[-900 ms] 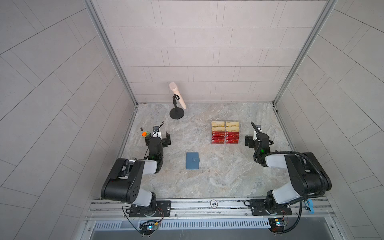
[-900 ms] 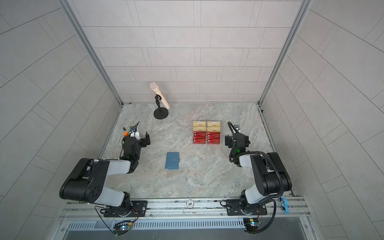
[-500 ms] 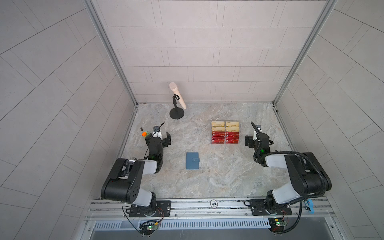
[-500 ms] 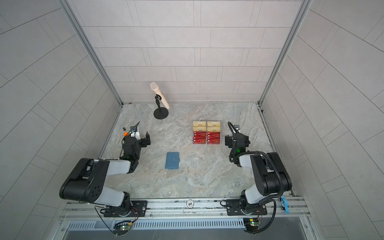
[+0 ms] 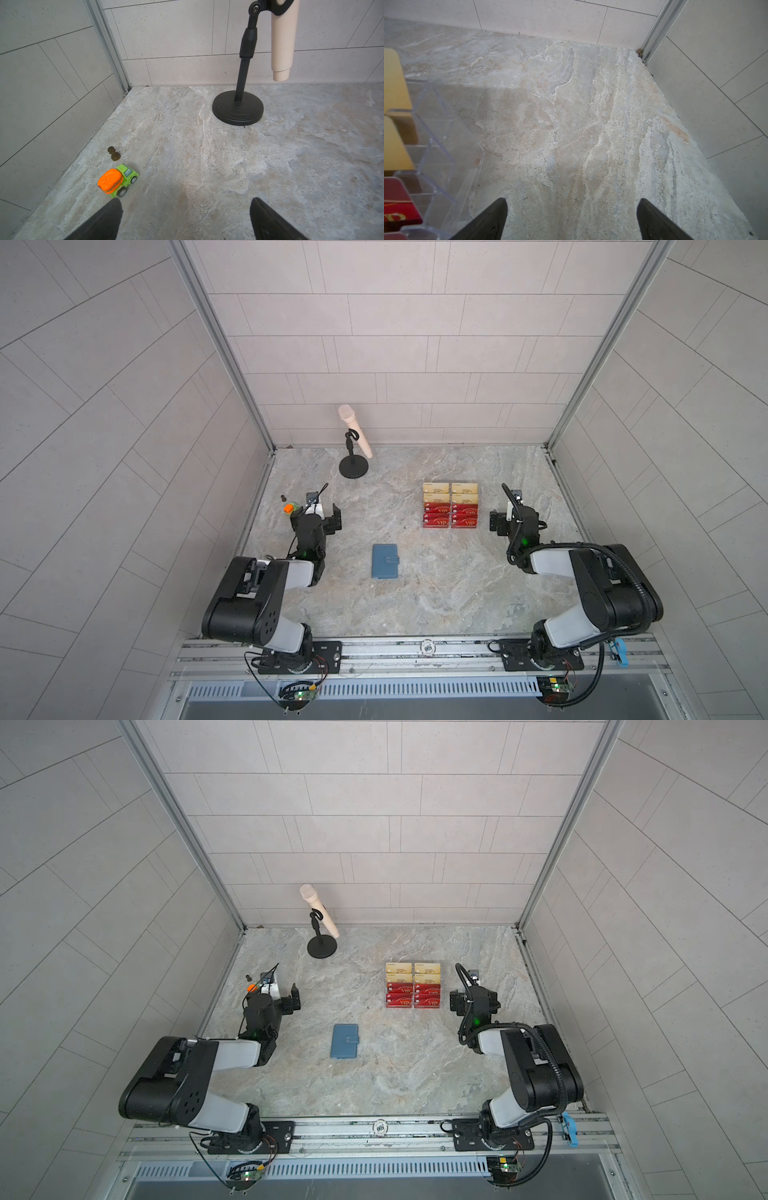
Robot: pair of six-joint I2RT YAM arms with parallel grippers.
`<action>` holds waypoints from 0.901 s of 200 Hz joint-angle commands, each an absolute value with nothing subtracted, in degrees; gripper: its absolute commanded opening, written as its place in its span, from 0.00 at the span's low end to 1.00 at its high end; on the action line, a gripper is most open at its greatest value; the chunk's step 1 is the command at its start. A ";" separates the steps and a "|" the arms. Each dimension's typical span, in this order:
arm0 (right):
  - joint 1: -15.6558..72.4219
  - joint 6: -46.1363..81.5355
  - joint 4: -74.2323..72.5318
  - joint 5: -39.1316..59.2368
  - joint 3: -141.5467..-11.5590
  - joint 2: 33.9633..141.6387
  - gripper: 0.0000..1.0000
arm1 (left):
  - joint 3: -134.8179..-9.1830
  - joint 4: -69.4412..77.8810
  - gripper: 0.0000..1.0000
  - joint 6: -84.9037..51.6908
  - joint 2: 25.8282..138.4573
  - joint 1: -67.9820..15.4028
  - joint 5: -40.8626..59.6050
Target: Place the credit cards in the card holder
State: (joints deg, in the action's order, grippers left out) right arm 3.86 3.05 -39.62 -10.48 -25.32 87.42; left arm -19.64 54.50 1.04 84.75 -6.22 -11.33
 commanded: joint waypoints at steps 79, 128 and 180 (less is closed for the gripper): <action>3.87 3.24 -38.39 -11.78 -26.18 85.58 0.99 | -20.29 53.30 1.00 0.41 81.39 -5.93 -13.56; 3.95 4.32 -19.65 -15.94 -31.53 72.02 0.96 | -33.43 22.52 1.00 -3.84 70.26 -7.30 -22.77; 7.85 11.49 5.17 -7.70 -41.48 61.68 0.88 | -51.80 -18.52 0.96 -18.22 67.30 -14.02 -25.87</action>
State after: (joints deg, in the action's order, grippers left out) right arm 4.62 7.75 -10.13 -12.51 -38.46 64.38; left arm -46.89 6.59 -8.47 67.44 -11.86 -24.12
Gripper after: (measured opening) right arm 0.905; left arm 0.985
